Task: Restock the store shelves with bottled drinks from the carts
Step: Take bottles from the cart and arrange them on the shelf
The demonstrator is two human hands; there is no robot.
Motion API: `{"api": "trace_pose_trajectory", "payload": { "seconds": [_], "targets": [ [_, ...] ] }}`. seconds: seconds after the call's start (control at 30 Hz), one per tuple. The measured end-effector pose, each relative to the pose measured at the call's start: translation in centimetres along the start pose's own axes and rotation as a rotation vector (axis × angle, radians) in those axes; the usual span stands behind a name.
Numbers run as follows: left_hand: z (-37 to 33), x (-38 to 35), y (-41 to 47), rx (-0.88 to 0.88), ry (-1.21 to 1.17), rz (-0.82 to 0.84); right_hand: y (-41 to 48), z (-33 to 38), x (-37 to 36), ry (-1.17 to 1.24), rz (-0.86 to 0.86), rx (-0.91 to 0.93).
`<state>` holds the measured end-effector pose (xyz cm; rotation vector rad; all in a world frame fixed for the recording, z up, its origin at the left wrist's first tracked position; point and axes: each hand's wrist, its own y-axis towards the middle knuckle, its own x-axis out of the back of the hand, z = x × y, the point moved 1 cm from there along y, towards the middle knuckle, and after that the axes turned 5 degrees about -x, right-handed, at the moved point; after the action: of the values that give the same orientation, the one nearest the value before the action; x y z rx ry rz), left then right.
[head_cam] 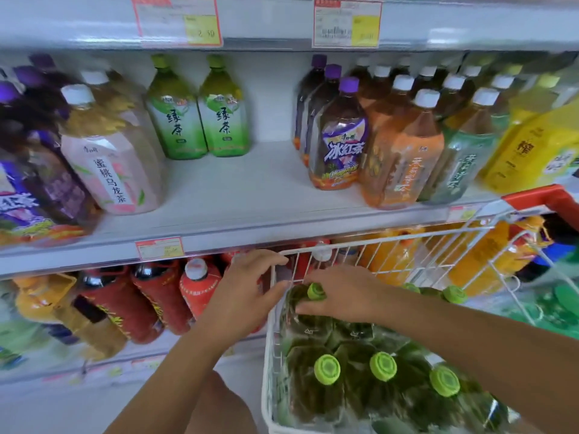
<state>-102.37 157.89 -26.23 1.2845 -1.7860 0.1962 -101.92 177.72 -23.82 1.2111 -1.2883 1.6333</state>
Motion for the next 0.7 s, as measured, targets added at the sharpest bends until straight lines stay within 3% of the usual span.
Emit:
{"api": "trace_pose_trajectory", "payload": {
  "seconds": [0.1,0.27,0.4,0.53,0.7],
  "targets": [
    [0.3,-0.6,-1.0,0.063,-0.014,0.017,0.5,0.9,-1.0,0.068,-0.125,-0.058],
    [0.1,-0.7,-1.4,0.102,-0.042,0.012,-1.2,0.3,1.2,0.305,-0.189,-0.065],
    [-1.0,1.3,-0.4,0.132,-0.263,0.109,-4.1,0.4,8.4,0.653,-0.326,0.169],
    [-3.3,4.1,2.3,0.148,-0.646,0.158,-4.7,2.2,14.7,0.657,-0.36,0.375],
    [-3.3,6.9,4.0,0.125,-0.685,-0.017,-3.6,1.4,15.8,0.839,-0.357,0.292]
  ]
}}
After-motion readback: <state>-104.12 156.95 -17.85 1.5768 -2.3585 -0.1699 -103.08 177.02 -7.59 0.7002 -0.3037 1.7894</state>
